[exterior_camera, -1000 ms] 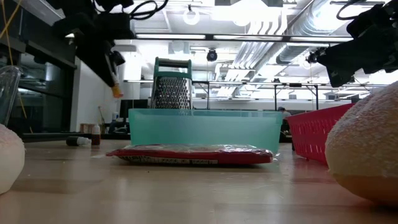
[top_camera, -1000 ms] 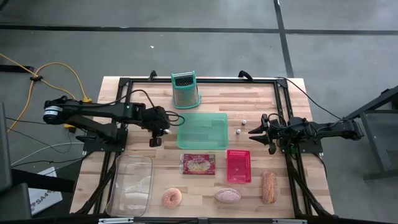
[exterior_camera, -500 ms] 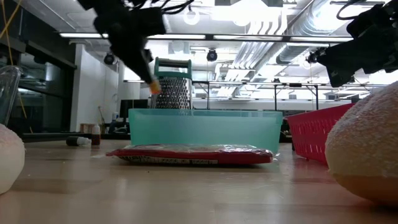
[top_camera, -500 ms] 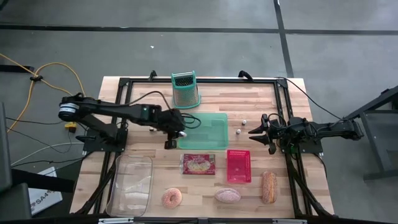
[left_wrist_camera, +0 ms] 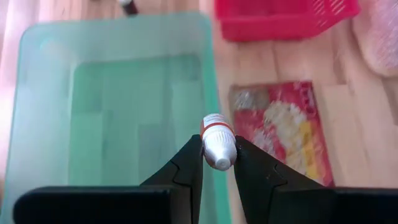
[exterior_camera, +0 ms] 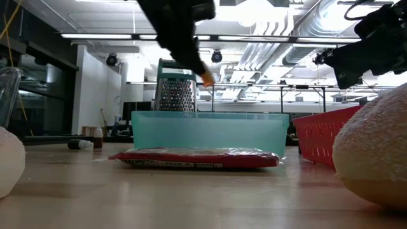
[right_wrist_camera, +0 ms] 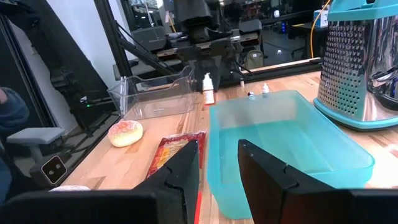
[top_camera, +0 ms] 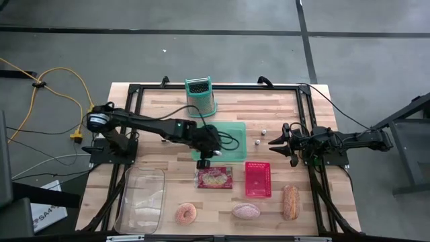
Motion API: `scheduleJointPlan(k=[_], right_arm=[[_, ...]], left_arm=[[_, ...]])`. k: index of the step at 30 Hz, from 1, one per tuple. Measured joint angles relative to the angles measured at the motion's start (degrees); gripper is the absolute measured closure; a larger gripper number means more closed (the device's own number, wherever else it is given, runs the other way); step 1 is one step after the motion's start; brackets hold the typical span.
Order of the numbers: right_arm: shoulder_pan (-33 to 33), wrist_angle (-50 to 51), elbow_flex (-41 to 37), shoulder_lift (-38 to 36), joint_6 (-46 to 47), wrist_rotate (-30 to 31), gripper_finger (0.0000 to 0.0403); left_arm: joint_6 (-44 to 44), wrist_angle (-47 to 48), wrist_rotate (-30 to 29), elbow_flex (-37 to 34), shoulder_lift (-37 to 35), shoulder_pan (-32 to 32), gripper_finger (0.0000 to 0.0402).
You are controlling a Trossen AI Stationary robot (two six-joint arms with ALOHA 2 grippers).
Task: Pick & Place Food Item
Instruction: Put the orange food coloring bottle into the red bin
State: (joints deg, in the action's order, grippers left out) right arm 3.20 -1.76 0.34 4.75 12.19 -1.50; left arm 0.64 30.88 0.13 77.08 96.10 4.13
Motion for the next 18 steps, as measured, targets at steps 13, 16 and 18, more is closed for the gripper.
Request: scheduleJointPlan(k=[13, 16, 18], right_arm=[[0.01, 0.0, 0.0, 0.02, 0.0, 0.0, 0.0302], [0.0, 0.0, -0.02, 0.02, 0.0, 0.0, 0.0302], [0.02, 0.0, -0.01, 0.02, 0.0, 0.0, 0.0302]], left_arm=[[-0.04, -4.62, -0.3, 1.64, 1.62, 1.45, 0.0334], [-0.13, -4.87, -0.26, 1.64, 1.62, 1.46, 0.0334], [-0.49, -4.88, -0.25, 1.64, 1.62, 1.45, 0.0334]])
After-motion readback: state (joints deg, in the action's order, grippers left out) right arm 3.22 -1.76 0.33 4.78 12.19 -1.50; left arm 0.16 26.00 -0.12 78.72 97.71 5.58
